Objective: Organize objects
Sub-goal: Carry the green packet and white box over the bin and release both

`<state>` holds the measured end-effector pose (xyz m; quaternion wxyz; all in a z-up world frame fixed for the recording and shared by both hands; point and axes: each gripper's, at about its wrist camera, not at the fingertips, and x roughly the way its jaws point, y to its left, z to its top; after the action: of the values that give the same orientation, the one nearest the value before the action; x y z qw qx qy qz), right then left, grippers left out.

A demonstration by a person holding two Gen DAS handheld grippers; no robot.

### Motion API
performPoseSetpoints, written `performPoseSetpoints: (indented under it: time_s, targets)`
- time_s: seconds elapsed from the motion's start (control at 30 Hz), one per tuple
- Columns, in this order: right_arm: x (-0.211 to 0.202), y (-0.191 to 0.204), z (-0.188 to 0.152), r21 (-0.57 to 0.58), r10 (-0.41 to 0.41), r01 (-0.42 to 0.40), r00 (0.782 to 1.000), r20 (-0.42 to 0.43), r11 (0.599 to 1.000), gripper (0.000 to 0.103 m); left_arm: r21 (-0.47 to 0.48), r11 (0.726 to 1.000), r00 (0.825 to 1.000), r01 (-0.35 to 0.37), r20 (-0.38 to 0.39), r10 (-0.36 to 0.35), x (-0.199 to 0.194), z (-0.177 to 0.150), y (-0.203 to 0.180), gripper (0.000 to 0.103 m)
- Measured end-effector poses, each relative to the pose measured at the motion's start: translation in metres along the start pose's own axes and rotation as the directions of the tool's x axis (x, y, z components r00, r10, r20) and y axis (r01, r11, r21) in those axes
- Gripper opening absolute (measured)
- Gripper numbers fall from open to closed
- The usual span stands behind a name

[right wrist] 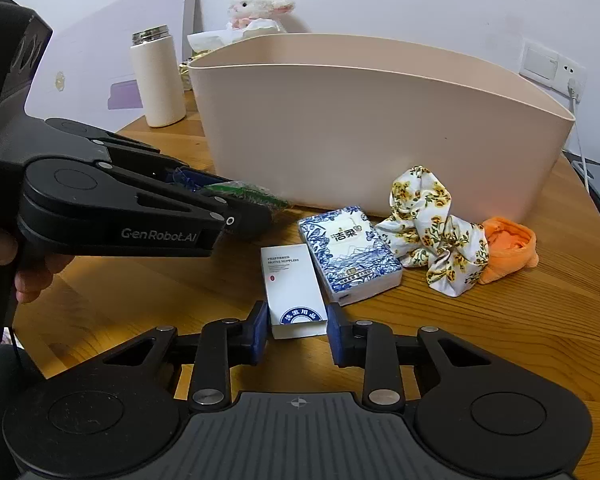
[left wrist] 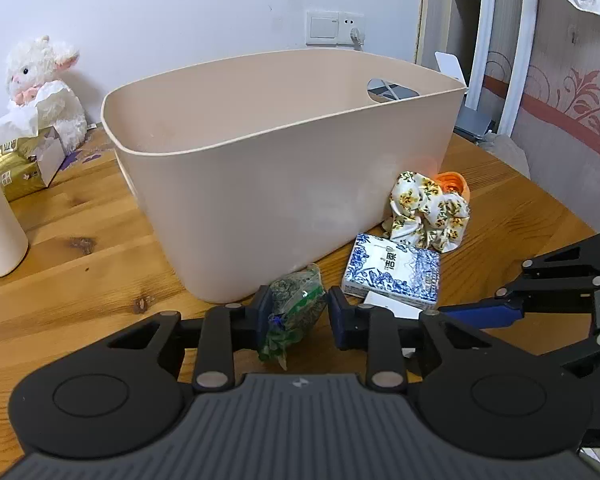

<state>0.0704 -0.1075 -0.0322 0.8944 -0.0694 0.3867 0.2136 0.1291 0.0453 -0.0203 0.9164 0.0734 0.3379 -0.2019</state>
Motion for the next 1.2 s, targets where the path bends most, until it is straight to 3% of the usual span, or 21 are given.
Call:
performPoseSetpoints:
  time_s: [0.33,0.57,0.93,1.2]
  targets:
    - [-0.019,0.009,0.004,-0.021,-0.005,0.006,0.999,0.044,1.000,0.029,-0.023,0.999,0.999,-0.026,0.028,0.027,-0.030,-0.002,-0.002,0.031]
    - [-0.051,0.002,0.014,-0.005,-0.027,0.027,0.993,0.119,1.000,0.029,-0.047,0.997,0.994,-0.054,0.098,0.058,-0.069,0.013,-0.002,0.031]
    - [-0.094,-0.027,0.053,0.046,-0.093,0.083,0.956,0.277,0.995,0.029,-0.046,0.997,0.975,-0.067,0.210,0.075,-0.105,0.056,-0.011,0.031]
    - [-0.090,-0.050,0.097,0.084,-0.124,0.101,0.931,0.344,0.991,0.029,-0.034,0.992,0.966,-0.118,0.229,0.123,-0.084,0.092,-0.011,0.031]
